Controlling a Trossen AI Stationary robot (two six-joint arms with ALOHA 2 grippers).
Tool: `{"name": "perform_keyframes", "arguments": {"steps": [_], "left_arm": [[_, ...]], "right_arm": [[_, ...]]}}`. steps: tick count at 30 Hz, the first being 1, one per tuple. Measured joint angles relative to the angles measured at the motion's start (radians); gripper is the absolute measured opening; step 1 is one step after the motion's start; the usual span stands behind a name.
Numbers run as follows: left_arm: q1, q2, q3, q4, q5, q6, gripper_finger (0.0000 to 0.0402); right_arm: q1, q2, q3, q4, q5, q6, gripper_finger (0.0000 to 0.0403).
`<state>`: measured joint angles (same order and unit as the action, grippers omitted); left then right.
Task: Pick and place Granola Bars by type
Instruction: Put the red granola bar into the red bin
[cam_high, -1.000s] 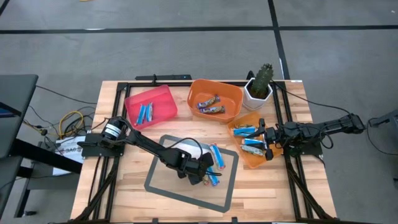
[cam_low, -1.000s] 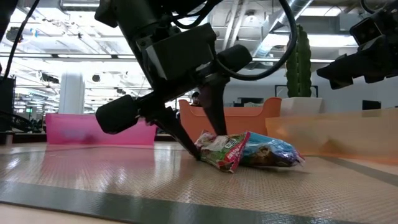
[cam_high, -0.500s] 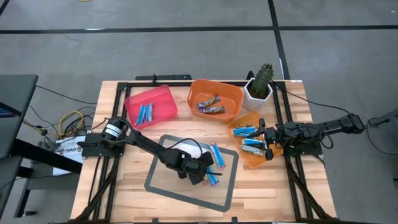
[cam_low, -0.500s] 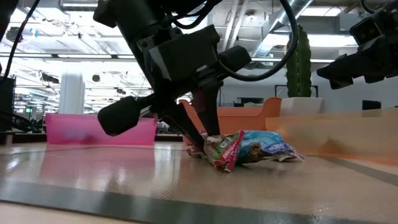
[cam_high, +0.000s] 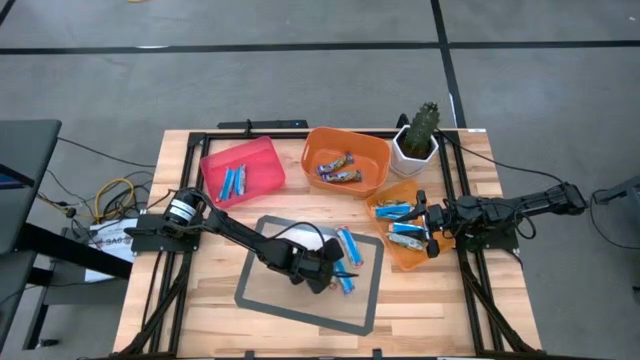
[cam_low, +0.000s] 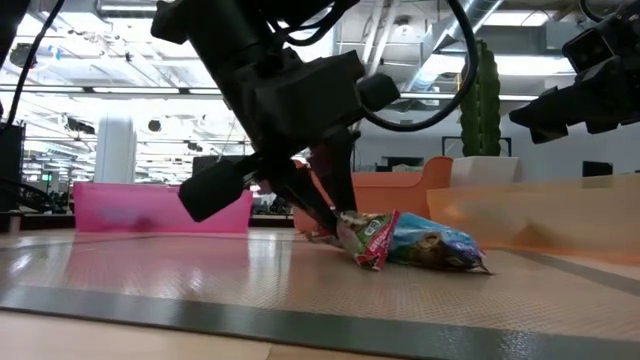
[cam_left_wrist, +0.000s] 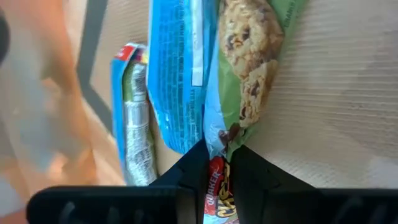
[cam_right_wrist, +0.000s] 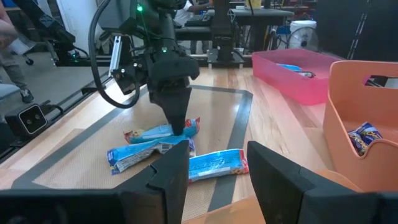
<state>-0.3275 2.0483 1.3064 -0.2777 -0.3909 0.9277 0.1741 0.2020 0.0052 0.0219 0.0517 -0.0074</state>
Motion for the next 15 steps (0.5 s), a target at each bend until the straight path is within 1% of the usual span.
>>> {"name": "perform_keyframes", "arguments": {"steps": [5, 12, 15], "left_arm": [[-0.007, 0.0, 0.04, -0.019, -0.04, -0.065, 0.0049], [-0.017, 0.0, 0.121, -0.114, -0.037, -0.147, 0.0049], [-0.016, 0.0, 0.154, -0.15, -0.038, -0.211, 0.0049]], "right_arm": [[0.0, 0.0, 0.0, 0.0, 0.0, 0.0, 0.0154], [0.0, 0.0, 0.0, 0.0, 0.0, 0.0, 0.0154], [0.0, 0.0, 0.0, 0.0, 0.0, 0.0, 0.0154]]}}
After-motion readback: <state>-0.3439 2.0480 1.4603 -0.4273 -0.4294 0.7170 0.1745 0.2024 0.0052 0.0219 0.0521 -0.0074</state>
